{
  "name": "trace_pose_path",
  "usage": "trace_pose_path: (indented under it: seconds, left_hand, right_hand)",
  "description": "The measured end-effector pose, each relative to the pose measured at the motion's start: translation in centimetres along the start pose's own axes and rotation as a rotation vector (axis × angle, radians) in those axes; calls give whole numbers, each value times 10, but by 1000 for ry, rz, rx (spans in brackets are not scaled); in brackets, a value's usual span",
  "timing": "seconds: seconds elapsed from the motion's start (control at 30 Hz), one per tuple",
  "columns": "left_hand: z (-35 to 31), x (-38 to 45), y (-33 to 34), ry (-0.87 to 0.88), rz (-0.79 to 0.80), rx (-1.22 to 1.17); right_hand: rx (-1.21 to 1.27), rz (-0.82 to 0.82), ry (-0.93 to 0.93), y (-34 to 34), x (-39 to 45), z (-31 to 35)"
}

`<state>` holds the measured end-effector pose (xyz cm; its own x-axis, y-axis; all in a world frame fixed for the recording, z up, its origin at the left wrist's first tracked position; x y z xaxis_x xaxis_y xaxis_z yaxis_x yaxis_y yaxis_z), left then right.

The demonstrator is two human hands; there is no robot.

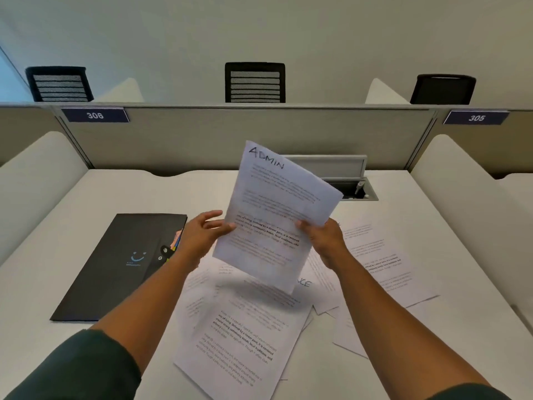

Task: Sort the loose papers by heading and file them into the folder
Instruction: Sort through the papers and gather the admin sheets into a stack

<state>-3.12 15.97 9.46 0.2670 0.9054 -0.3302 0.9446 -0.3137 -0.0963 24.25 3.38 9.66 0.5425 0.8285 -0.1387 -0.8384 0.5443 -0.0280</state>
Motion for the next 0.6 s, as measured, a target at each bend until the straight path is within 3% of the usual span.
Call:
trace_pose_path:
  seconds: [0.17, 0.47, 0.6]
  left_hand:
    - [-22, -14, 27, 145, 111, 195]
    - [0, -37, 32, 217, -137, 204]
    - [16, -44, 38, 173, -136, 232]
  right_hand:
    - [-219, 102, -113, 13, -3, 23]
    - [-244, 99, -172, 20, -21, 20]
    - [-316, 183, -142, 23, -27, 1]
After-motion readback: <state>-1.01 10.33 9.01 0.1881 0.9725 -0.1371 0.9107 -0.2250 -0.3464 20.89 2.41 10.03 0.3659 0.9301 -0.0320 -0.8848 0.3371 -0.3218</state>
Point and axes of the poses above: each hand's wrist, its own x-axis towards the middle knuckle, its own y-axis out of the palm, z = x × y, the point moved 10 cm from there along x, towards the middle knuckle, and after that the axes turned 5 degrees about -y, right-handed, at the moved point
